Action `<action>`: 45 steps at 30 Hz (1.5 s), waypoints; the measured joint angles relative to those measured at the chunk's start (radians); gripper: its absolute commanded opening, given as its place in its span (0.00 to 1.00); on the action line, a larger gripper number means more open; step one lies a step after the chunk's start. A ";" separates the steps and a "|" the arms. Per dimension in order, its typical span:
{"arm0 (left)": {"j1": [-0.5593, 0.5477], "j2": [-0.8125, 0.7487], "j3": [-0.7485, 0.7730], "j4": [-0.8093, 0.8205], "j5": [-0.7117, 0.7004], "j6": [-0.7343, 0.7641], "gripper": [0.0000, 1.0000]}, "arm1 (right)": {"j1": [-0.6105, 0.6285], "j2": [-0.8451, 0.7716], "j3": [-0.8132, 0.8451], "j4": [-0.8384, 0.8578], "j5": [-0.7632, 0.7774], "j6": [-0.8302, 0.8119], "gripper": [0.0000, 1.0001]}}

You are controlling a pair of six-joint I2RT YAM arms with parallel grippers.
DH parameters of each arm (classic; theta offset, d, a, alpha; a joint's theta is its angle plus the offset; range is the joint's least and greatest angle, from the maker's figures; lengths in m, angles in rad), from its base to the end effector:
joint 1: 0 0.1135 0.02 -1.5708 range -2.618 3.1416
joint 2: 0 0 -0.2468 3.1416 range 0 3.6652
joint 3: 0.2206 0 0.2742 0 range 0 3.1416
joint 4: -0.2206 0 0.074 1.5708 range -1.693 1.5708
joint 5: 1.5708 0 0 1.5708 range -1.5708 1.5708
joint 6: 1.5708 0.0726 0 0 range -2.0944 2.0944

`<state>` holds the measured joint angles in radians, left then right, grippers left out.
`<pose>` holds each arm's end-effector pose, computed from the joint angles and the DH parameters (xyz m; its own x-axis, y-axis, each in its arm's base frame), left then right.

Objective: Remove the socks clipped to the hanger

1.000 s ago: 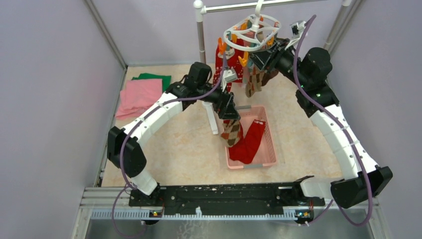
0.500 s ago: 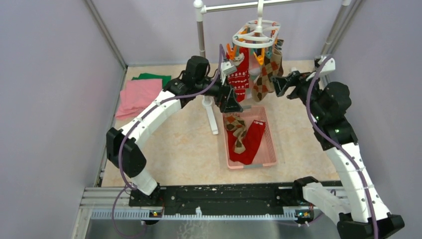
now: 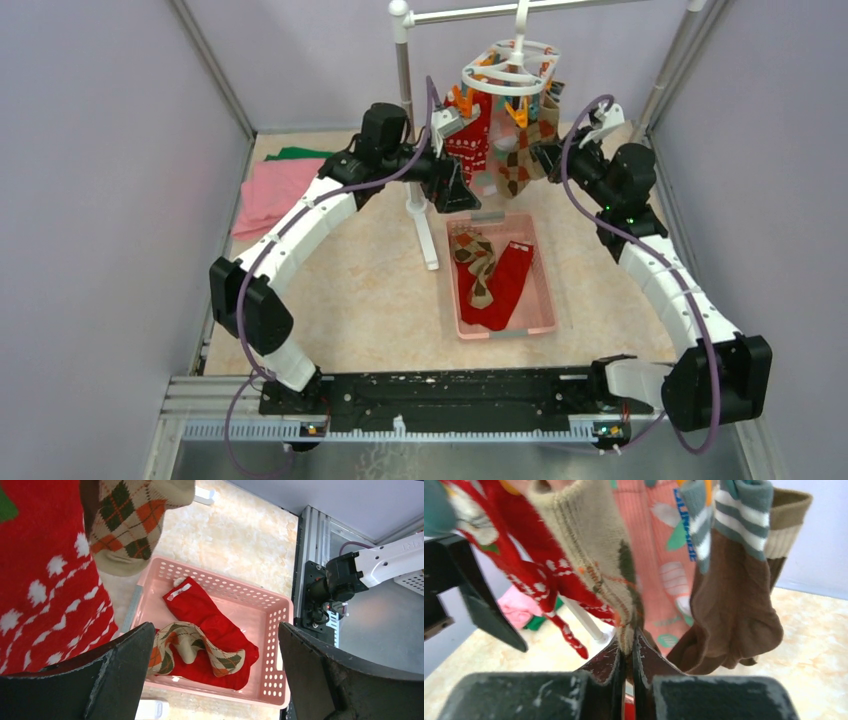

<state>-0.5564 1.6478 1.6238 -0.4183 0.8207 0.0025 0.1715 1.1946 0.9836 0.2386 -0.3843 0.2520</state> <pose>0.3282 -0.2667 0.3603 -0.3611 0.2266 -0.9046 0.9224 0.2291 -0.3109 0.3351 0.0857 0.3496 -0.1052 0.2164 -0.9706 -0.5176 0.8215 0.2392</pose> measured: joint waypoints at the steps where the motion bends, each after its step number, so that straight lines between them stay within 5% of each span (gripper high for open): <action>1: 0.003 0.000 0.004 0.000 0.000 0.000 0.99 | 0.000 0.000 0.000 0.008 -0.009 0.004 0.00; 22: 0.031 0.000 0.009 0.010 0.046 -0.063 0.97 | 0.240 -0.154 -0.015 0.039 -0.224 0.232 0.00; 25: 0.033 0.000 0.009 0.010 0.098 -0.064 0.82 | 0.248 -0.154 -0.015 0.042 -0.249 0.260 0.00; 27: 0.034 0.000 0.009 0.011 0.146 -0.068 0.61 | 0.259 -0.153 -0.015 0.045 -0.254 0.272 0.11; 29: 0.035 0.000 0.009 0.016 0.187 -0.079 0.25 | 0.270 -0.153 -0.015 0.046 -0.254 0.281 0.30; 31: 0.035 0.000 0.007 0.026 0.219 -0.095 0.09 | 0.274 -0.153 -0.015 0.042 -0.244 0.291 0.42; 35: 0.035 -0.003 -0.011 0.055 0.248 -0.118 0.03 | 0.278 -0.151 0.000 0.000 -0.156 0.274 0.53; 45: 0.036 -0.039 -0.037 0.060 0.268 -0.142 0.00 | 0.212 -0.051 0.219 -0.051 -0.049 0.247 0.52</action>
<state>-0.5205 1.6093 1.5871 -0.3584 1.0889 -0.1390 0.3840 1.1439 1.2022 0.1871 -0.4335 0.4988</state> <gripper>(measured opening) 0.050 0.522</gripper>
